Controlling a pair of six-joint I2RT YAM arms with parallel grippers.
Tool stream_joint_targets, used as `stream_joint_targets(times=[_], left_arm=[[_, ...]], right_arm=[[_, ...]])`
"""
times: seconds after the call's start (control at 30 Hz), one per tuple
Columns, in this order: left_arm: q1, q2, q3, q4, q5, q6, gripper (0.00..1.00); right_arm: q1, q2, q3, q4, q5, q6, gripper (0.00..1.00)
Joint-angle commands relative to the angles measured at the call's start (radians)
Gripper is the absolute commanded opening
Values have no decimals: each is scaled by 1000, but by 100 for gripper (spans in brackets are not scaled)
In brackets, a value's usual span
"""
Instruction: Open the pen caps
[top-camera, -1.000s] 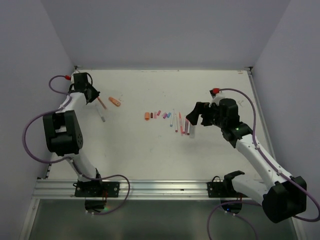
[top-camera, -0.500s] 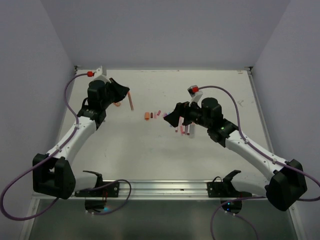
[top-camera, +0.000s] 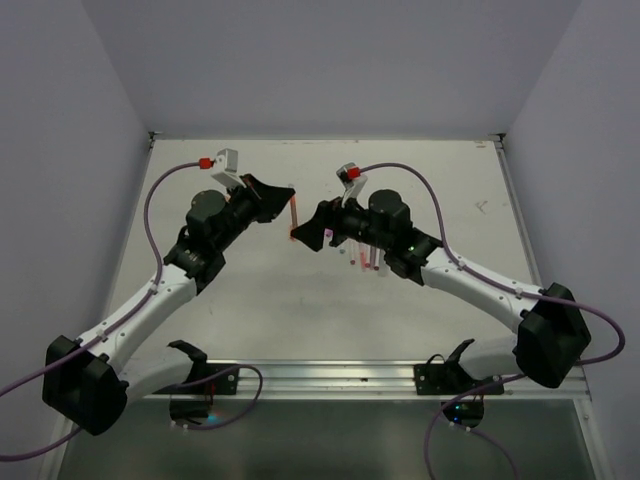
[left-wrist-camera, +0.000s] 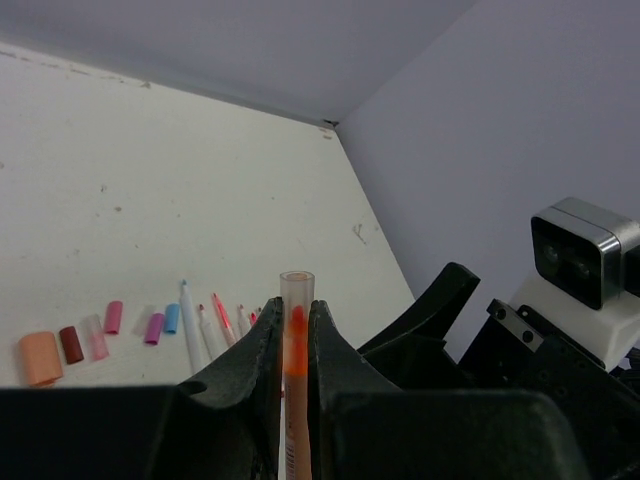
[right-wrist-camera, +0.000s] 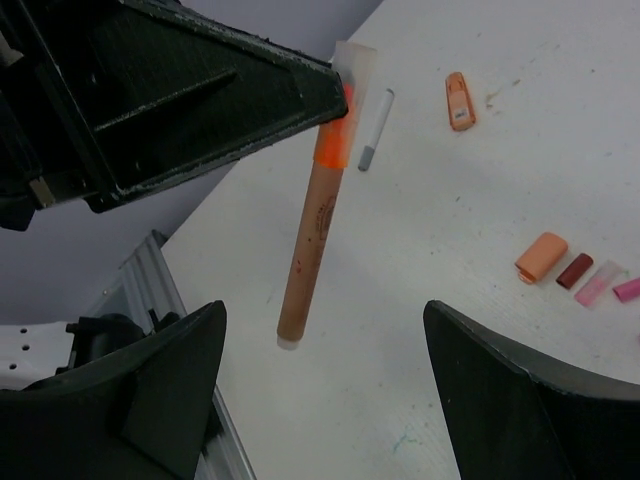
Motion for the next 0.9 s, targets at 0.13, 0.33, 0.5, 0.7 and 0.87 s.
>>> stream_joint_targets(times=[0.13, 0.33, 0.5, 0.7, 0.87], left_arm=[[-65, -29, -33, 131, -39, -20, 0], [-82, -44, -51, 151, -53, -20, 0], [-80, -34, -38, 144, -36, -16, 0], [-80, 9, 47, 56, 57, 52, 38], [-79, 35, 112, -21, 141, 104, 53]], right_arm=[[32, 60, 80, 109, 12, -1, 71], [37, 74, 80, 117, -5, 1, 36], [37, 57, 70, 85, 1, -19, 3], [37, 30, 67, -11, 4, -93, 0], [37, 7, 70, -87, 3, -165, 0]])
